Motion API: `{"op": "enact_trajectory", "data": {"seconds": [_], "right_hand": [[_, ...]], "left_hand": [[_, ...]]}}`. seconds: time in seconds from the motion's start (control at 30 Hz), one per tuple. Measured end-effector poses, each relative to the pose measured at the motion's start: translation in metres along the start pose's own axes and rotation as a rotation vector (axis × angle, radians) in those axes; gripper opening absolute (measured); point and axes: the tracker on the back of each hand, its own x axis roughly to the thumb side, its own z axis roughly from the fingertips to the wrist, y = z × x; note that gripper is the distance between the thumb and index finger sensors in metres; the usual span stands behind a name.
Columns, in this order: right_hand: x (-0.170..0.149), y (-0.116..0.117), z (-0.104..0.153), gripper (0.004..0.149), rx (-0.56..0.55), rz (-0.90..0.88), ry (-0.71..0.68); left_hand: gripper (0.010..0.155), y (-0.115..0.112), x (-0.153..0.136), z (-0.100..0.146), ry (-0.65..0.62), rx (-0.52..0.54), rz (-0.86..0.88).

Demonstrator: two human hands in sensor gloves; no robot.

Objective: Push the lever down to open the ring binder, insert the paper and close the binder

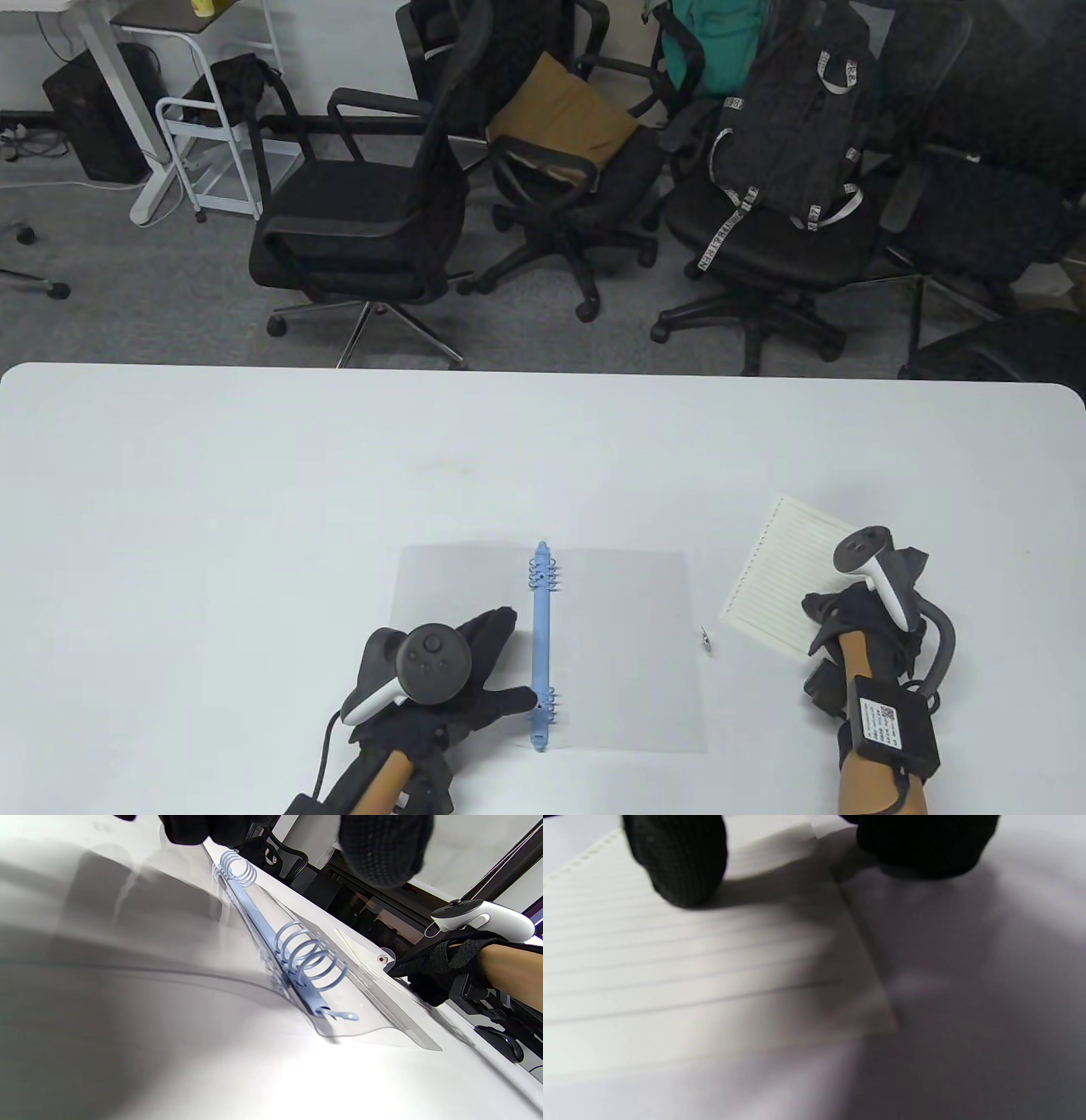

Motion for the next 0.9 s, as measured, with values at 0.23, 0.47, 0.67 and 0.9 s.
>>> {"op": "enact_trajectory", "data": {"seconds": [0.23,0.47,0.67,0.9], "right_hand": [[0.006,-0.0036,-0.0003,0.092,-0.027,-0.007,0.015],[0.0092,-0.0029,0.0007,0.089,-0.054,-0.013,0.019],[0.0092,-0.0012,-0.0023,0.088,-0.038,-0.054,0.018],[0.0033,0.0015,-0.0062,0.086,0.007,-0.204,0.02]], "left_hand": [[0.095,0.0024,-0.0008,0.0014,0.006,0.007,-0.023],[0.095,0.0029,-0.0017,0.0012,0.004,0.011,-0.022],[0.095,0.0021,-0.0007,0.0007,0.001,-0.002,-0.04],[0.095,-0.0021,-0.0001,-0.0018,0.006,-0.031,-0.082]]}}
